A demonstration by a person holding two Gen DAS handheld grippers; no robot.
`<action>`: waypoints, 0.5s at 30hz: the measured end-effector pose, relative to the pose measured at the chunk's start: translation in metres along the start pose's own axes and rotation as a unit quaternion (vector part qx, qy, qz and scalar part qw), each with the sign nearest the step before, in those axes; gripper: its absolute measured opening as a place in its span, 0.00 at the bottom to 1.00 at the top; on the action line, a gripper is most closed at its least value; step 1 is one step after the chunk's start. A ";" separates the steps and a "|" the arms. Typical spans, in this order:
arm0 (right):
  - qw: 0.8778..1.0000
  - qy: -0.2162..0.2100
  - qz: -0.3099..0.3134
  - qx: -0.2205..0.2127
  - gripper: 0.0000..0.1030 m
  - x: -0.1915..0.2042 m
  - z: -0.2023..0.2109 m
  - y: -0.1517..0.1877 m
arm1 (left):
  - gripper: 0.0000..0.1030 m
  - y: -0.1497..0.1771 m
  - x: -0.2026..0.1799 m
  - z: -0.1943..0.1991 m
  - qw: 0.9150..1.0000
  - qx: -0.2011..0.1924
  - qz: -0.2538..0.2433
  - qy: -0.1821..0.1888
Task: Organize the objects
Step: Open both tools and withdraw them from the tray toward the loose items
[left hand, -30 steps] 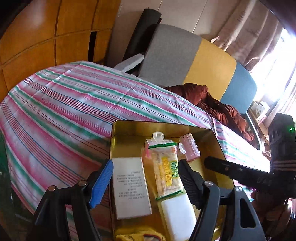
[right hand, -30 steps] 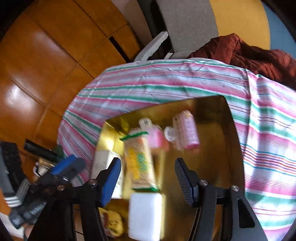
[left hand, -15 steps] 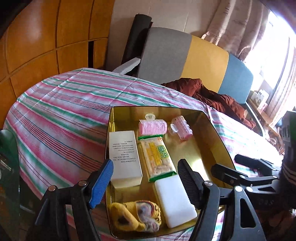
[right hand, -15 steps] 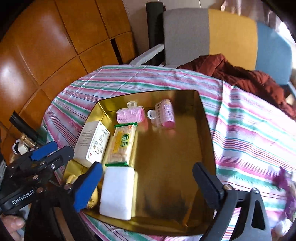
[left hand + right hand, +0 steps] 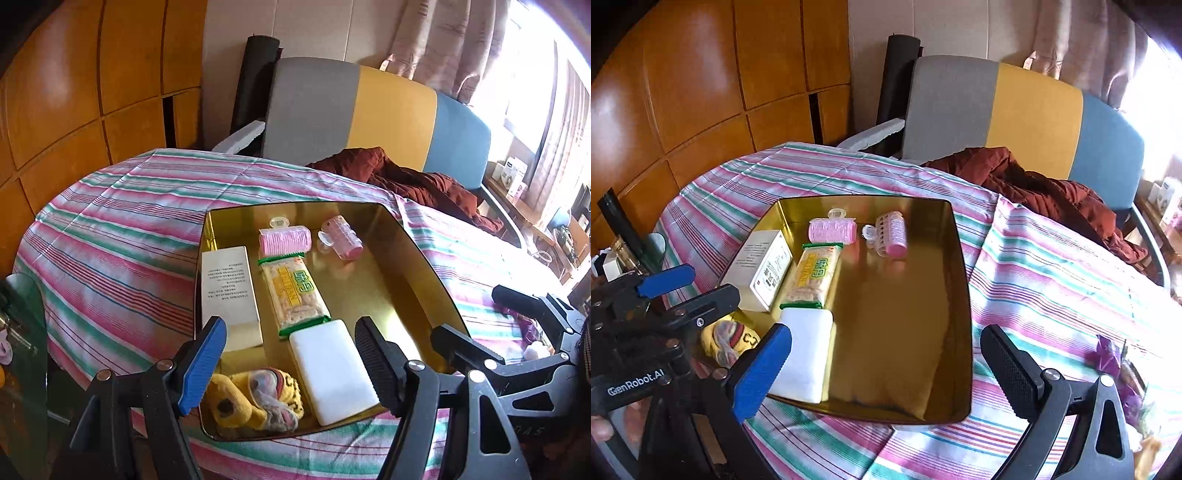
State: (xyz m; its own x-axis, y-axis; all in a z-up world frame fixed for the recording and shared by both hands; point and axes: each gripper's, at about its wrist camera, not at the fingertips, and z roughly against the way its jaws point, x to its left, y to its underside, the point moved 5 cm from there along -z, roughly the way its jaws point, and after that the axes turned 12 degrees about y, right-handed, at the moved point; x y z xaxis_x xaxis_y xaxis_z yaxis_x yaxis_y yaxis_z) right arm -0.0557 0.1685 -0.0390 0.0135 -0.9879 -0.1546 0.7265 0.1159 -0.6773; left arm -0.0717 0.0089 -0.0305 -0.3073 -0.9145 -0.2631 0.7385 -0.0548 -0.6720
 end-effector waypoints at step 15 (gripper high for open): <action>0.998 0.041 -0.042 0.009 1.00 -0.045 0.004 0.024 | 0.71 0.010 -0.028 0.000 0.999 0.008 -0.042 0.011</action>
State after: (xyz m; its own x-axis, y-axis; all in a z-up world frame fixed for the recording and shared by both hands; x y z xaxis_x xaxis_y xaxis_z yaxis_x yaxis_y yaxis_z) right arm -0.0359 0.2155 -0.0453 -0.1025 -0.9823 -0.1566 0.7357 0.0311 -0.6766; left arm -0.0559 0.0339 -0.0298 -0.3813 -0.8973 -0.2226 0.7195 -0.1369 -0.6808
